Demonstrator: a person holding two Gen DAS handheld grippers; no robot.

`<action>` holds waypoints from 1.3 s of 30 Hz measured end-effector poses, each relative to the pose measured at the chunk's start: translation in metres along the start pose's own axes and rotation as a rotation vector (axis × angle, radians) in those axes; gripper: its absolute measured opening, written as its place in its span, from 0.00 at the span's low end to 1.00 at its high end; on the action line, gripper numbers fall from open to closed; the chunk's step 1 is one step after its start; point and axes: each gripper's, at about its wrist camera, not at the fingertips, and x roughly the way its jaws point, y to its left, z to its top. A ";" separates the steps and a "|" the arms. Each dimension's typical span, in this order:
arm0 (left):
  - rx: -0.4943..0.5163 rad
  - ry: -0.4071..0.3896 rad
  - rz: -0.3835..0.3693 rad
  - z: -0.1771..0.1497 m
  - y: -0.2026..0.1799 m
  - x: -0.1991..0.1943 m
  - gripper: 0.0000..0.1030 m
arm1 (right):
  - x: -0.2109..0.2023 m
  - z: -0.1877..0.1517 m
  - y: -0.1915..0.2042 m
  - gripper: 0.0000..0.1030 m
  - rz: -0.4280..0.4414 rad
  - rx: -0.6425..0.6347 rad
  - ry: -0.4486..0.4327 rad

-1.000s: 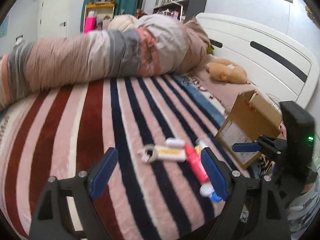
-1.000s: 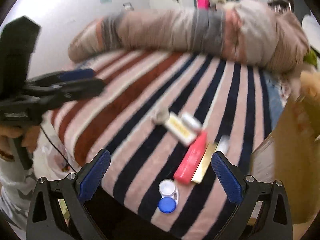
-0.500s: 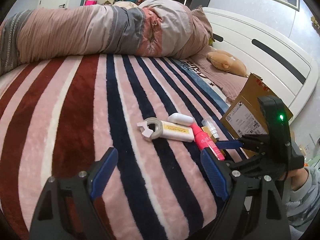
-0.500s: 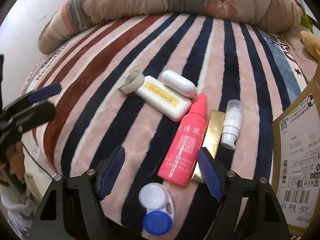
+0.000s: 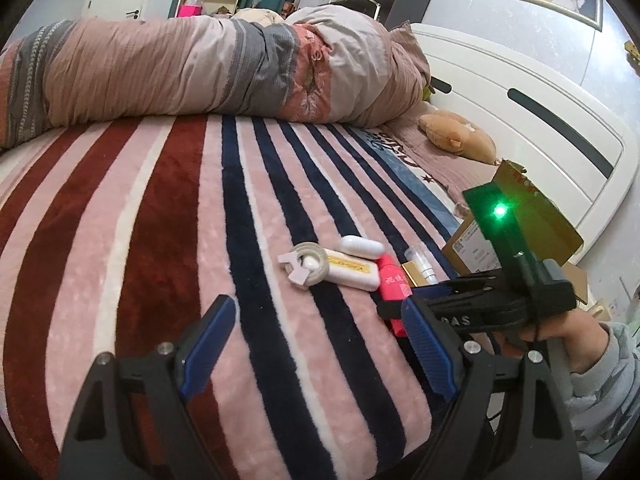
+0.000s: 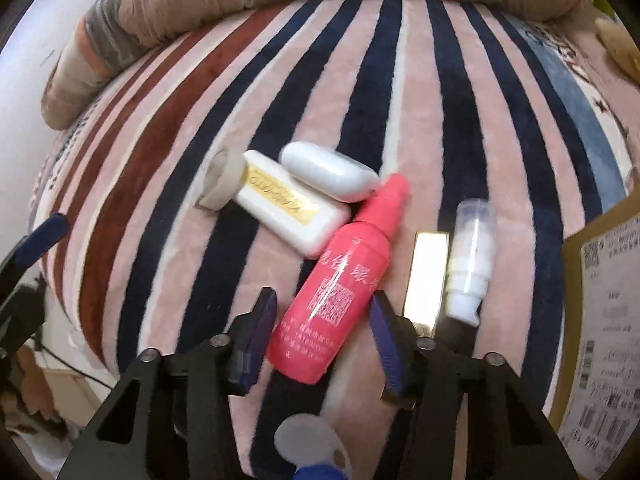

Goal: Organize rigid objects
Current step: 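Lower the right tool onto the pink spray bottle and grasp it, then carry the pink spray bottle with the right tool into the box and release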

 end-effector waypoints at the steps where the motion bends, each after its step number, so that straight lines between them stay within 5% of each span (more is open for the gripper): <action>1: -0.001 0.000 0.001 0.000 0.000 -0.001 0.80 | 0.000 0.001 -0.002 0.36 0.005 0.012 -0.005; 17: 0.043 0.003 -0.057 0.023 -0.050 -0.015 0.80 | -0.057 -0.024 -0.025 0.26 0.209 0.017 -0.131; 33: 0.047 0.030 -0.017 0.023 -0.068 -0.014 0.80 | -0.017 -0.022 -0.021 0.26 0.139 -0.083 0.006; 39: 0.041 0.040 -0.023 0.024 -0.063 -0.013 0.80 | -0.031 -0.025 -0.009 0.26 0.137 -0.115 -0.082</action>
